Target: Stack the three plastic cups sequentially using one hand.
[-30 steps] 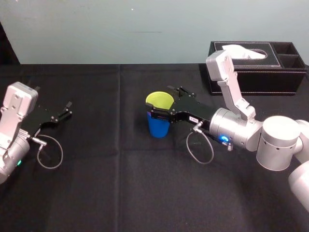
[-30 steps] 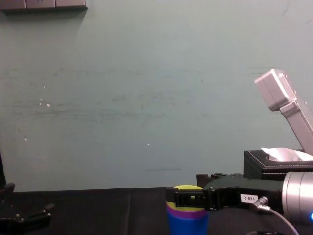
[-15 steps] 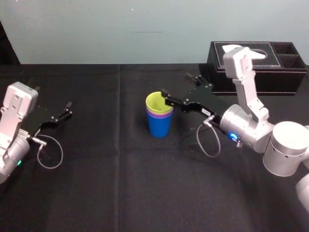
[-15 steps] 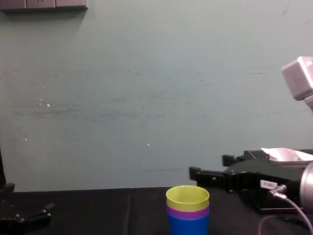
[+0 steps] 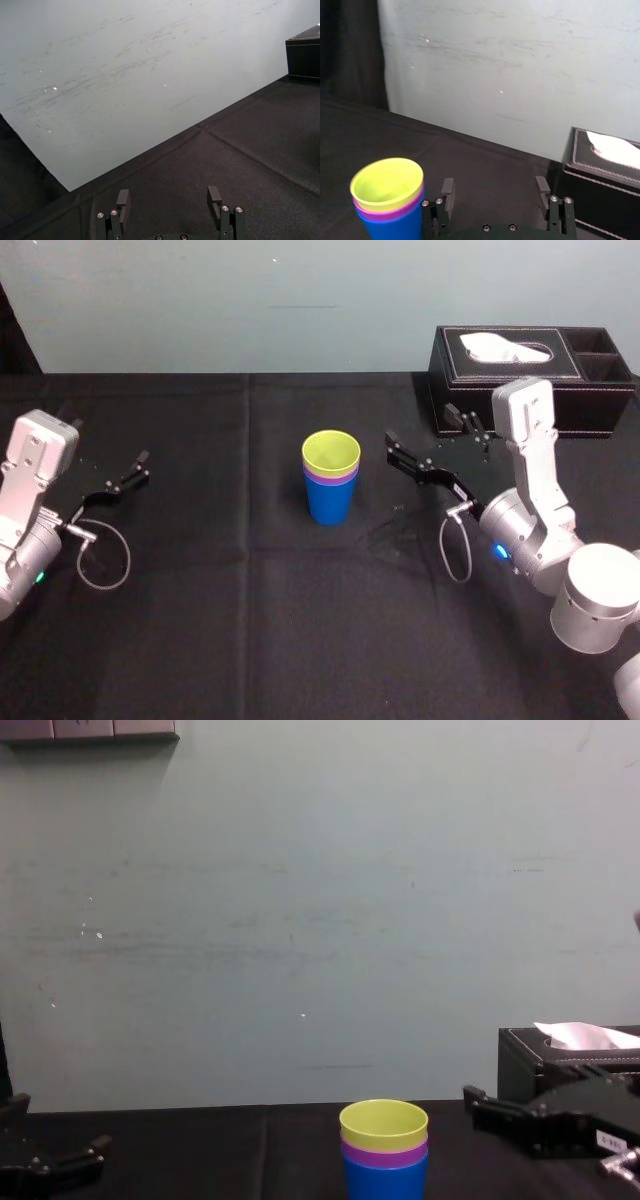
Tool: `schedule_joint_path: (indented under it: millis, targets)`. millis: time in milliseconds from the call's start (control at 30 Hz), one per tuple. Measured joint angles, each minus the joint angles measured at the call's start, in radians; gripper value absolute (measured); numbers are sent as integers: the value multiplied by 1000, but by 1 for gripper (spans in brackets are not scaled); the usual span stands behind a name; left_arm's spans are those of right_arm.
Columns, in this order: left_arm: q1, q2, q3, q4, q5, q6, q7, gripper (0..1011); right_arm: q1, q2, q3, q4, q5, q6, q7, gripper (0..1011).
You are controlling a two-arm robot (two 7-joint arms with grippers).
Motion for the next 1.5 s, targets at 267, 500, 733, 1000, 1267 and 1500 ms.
schedule_joint_path:
  millis: [267,500,733,1000,1267,1500]
  targets:
    - [0,0,0,0,0,0,0,1011,-23,-23,16,19,-43,-6,-46,1003]
    - [0,0,0,0,0,0,0,1012,-32,-31,39,31,-59,12,-50,1003]
    - [0,0,0,0,0,0,0,1011,-33,-28,47,31,-61,18,-47,1003]
    - [0,0,0,0,0,0,0,1011,-33,-29,44,30,-61,17,-47,1003]
    - [0,0,0,0,0,0,0,1011,-33,-30,43,30,-61,16,-46,1003]
    - [0,0,0,0,0,0,0,1011,-33,-29,42,30,-60,15,-46,1003]
